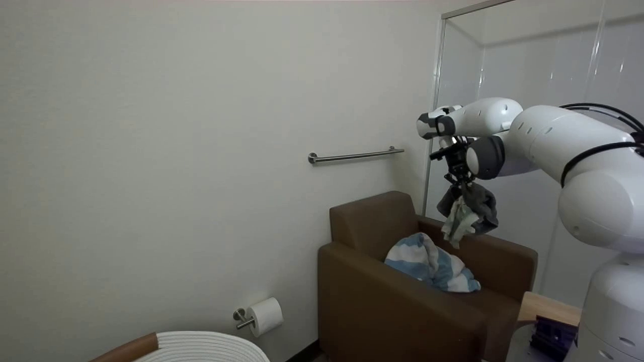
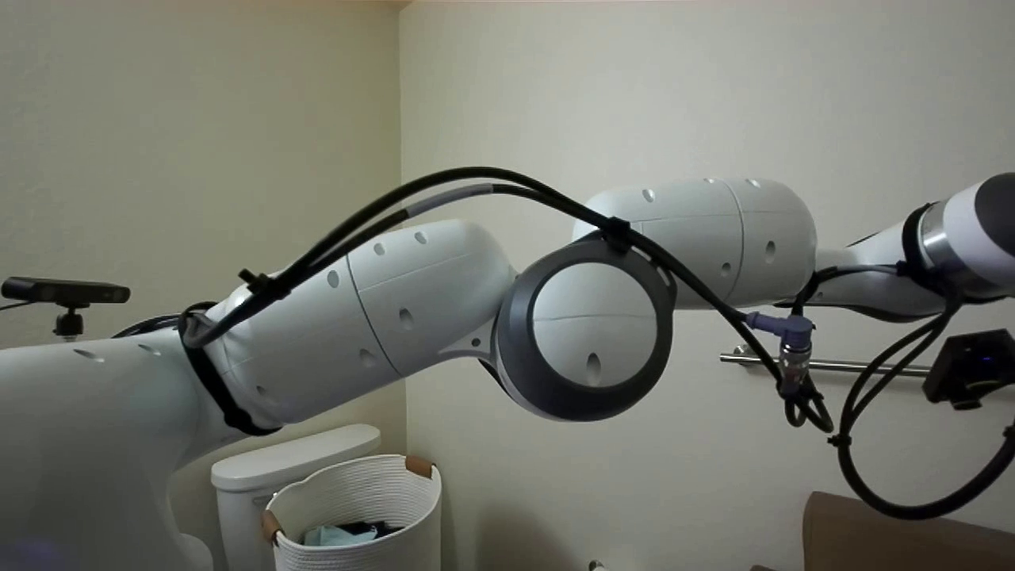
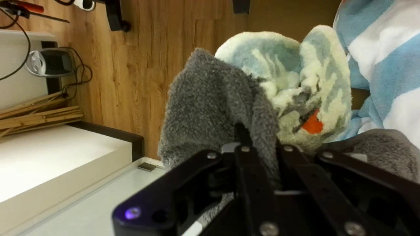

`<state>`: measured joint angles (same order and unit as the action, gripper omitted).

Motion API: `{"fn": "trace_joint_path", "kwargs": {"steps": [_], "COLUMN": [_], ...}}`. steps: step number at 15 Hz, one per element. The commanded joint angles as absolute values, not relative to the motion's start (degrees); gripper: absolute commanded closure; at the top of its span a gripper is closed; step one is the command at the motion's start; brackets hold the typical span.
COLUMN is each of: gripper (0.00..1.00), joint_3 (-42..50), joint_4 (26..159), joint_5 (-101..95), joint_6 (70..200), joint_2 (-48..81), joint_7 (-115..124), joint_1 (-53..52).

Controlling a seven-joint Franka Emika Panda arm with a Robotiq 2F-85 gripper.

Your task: Move the object from the basket to the couch and move the towel from the couch to the basket

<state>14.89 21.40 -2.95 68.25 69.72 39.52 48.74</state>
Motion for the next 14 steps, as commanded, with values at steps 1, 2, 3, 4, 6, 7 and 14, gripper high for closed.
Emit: {"fn": "trace_joint_path", "kwargs": {"steps": [1,2,3,4,6,7,14], "gripper": [0.93,0.93,0.93,0.93,0.93,0.93,0.93], "joint_3": [13.6,13.2,12.5,12.1,11.2,10.9,11.5], "joint_4": [22.5,22.5,22.4,22.3,22.2,22.1,21.2], "joint_5": [-2.1,-1.6,-0.8,-0.3,1.1,1.6,0.1], "joint_6": [61.2,58.8,56.6,54.6,51.0,49.5,53.9], "joint_2": [69.6,69.9,70.0,70.1,70.1,70.2,70.7], "joint_7": [44.7,46.1,47.5,48.7,51.4,52.4,50.7], "joint_1": [48.4,48.5,48.7,48.8,49.2,49.3,48.7]}}
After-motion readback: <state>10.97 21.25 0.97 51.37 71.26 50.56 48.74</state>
